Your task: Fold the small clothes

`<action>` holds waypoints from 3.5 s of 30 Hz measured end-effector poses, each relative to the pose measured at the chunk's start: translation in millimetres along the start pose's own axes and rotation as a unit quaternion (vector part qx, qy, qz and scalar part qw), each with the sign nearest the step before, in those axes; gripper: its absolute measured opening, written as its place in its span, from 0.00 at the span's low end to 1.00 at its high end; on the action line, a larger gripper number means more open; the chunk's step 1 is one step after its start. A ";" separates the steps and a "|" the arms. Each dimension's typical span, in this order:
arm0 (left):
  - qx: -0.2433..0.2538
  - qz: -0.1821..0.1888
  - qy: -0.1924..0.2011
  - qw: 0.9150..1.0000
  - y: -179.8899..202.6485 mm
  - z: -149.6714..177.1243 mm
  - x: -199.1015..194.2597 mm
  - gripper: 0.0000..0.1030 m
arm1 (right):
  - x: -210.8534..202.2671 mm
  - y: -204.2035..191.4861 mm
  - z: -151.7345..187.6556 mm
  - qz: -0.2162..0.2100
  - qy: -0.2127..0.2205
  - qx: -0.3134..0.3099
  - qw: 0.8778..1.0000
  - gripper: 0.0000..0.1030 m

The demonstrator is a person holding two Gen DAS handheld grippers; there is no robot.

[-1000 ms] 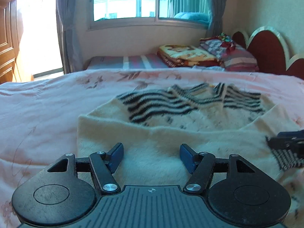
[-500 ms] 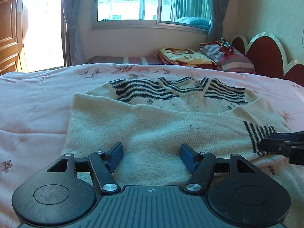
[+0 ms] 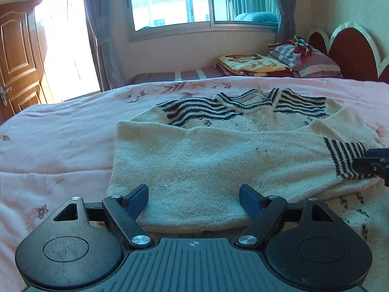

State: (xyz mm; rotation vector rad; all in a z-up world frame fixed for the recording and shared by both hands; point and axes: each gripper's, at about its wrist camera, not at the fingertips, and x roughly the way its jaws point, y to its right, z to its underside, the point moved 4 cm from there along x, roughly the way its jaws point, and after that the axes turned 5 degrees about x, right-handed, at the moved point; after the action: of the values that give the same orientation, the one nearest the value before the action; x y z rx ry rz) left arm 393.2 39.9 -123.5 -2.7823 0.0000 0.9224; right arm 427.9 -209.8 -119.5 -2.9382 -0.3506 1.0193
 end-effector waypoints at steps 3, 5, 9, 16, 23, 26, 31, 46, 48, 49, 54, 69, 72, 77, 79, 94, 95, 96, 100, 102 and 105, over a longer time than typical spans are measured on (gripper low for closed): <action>0.004 0.004 0.002 1.000 2.3 -2.0 -7.0 0.79 | -14.4 1.5 -7.2 -0.004 0.013 0.009 1.000 0.43; 0.007 0.011 -0.005 1.000 6.2 -1.5 -5.6 0.79 | -14.3 1.4 -7.3 0.003 0.015 0.004 1.000 0.49; -0.009 0.013 -0.011 1.000 5.1 4.5 2.2 0.88 | 0.9 1.2 4.6 0.007 -0.011 0.007 1.000 0.56; 0.003 0.022 -0.007 1.000 3.0 10.6 -2.4 0.88 | -5.1 -1.8 5.3 0.019 -0.019 0.013 1.000 0.57; -0.014 0.018 0.026 0.999 -22.0 -4.8 -22.5 0.89 | -23.6 0.7 -7.8 0.009 0.007 0.027 1.000 0.55; -0.025 0.003 0.034 0.999 -40.9 -22.3 -9.3 0.89 | -19.5 10.2 -19.8 0.001 0.014 0.047 0.999 0.53; -0.055 0.003 0.030 0.998 -66.0 -43.8 31.4 0.89 | 6.1 26.0 -30.6 0.000 0.016 0.050 0.999 0.41; -0.035 0.022 -0.019 0.999 -55.2 -55.5 118.7 0.92 | 68.7 87.1 -55.7 0.050 0.002 0.009 0.999 0.20; -0.025 0.017 -0.018 0.999 -52.4 -55.7 118.4 0.92 | 69.6 87.4 -55.5 0.052 0.005 0.010 0.999 0.21; -0.028 0.019 -0.018 0.999 -53.2 -55.5 118.2 0.92 | 69.4 89.8 -55.7 0.049 0.008 0.017 0.999 0.21; -0.029 0.018 0.013 0.999 -58.1 -57.2 82.7 0.92 | 45.2 90.5 -60.3 0.041 0.017 0.042 0.998 0.35; -0.036 0.058 -0.074 0.995 -72.3 91.1 -84.7 0.92 | -118.3 76.3 72.0 -0.050 -0.045 0.189 0.980 0.34; -0.052 0.104 -0.089 0.989 -69.7 113.5 -114.9 0.85 | -140.9 65.9 100.1 -0.075 -0.075 0.226 0.968 0.34; -0.106 0.178 -0.111 0.972 -71.3 133.2 -148.5 0.76 | -175.2 49.9 133.5 -0.107 -0.102 0.284 0.947 0.35; -0.145 0.224 -0.119 0.956 -72.7 139.4 -157.2 0.76 | -185.8 42.8 146.4 -0.128 -0.110 0.309 0.936 0.35; -0.266 0.329 -0.141 0.895 -55.5 171.6 -145.9 0.10 | -173.9 20.5 154.6 -0.162 -0.114 0.336 0.921 0.11; -0.268 0.329 -0.131 0.896 -57.8 170.6 -149.6 0.10 | -177.6 19.0 152.4 -0.149 -0.113 0.318 0.929 0.06; -0.271 0.330 -0.116 0.897 -62.1 168.2 -155.2 0.09 | -183.1 18.0 148.3 -0.143 -0.104 0.304 0.936 0.06; -0.277 0.320 -0.065 0.904 -83.3 156.1 -179.8 0.09 | -211.8 14.5 128.2 -0.143 -0.055 0.269 0.951 0.06; -0.263 0.306 -0.061 0.913 -88.6 156.2 -183.2 0.09 | -220.2 13.6 123.6 -0.148 -0.038 0.257 0.954 0.06; -0.247 0.291 -0.113 0.918 -83.5 171.1 -162.0 0.09 | -200.3 18.6 138.8 -0.126 -0.078 0.258 0.955 0.06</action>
State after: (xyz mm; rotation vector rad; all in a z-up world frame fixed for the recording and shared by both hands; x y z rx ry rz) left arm 167.3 144.8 -145.0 -3.1670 0.6855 1.5695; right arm 193.9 -279.5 -108.3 -2.2916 -0.3796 1.1063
